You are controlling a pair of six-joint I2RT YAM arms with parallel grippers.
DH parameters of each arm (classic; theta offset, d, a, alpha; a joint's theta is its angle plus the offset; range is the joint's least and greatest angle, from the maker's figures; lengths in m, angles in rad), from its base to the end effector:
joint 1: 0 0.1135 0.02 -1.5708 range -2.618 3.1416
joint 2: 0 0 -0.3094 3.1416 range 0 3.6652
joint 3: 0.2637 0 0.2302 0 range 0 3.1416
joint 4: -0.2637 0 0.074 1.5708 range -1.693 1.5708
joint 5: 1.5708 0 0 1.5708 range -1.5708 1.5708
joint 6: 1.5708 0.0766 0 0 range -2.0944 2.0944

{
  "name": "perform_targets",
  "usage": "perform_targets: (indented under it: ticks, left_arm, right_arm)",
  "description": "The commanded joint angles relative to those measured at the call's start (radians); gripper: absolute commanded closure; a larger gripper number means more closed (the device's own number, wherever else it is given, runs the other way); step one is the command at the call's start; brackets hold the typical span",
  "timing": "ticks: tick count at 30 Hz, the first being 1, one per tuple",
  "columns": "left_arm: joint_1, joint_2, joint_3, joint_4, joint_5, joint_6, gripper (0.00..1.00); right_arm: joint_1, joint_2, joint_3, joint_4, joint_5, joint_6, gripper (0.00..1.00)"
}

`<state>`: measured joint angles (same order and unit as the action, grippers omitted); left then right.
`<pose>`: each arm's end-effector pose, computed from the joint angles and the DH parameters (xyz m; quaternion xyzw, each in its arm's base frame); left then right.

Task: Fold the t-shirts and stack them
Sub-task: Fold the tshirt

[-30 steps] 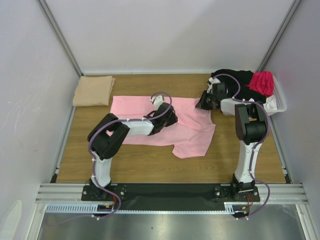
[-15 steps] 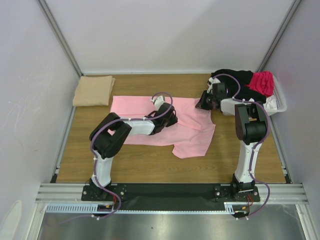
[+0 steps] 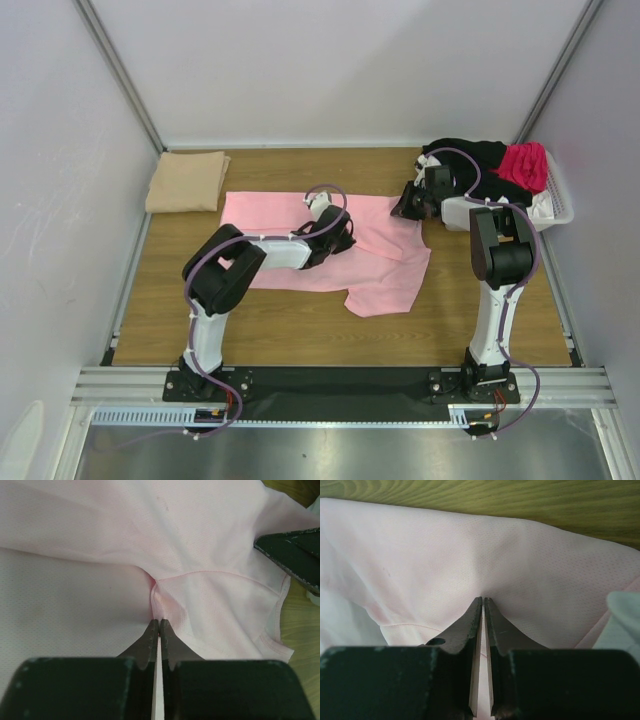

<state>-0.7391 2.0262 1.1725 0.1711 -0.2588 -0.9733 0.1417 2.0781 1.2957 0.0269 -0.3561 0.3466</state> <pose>0.3548 -0.2969 0.1699 -0.1597 0.8828 -0.2455 0.3672 0.4678 0.0937 0.1698 0.0226 0.9060 0.2521 0.3393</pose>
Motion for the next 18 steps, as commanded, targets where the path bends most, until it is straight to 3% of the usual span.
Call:
perform_targets:
  ticks: [1,18]
  left_arm:
    - [0.004,-0.018,0.023,0.008,-0.014,-0.011,0.98]
    - [0.004,-0.126,-0.047,-0.002,-0.023,-0.048,1.0]
  right_arm:
    - [-0.004,0.005,-0.003,-0.007,0.0,-0.003,0.89]
    - [-0.005,0.013,-0.001,-0.01,0.003,0.0,0.9]
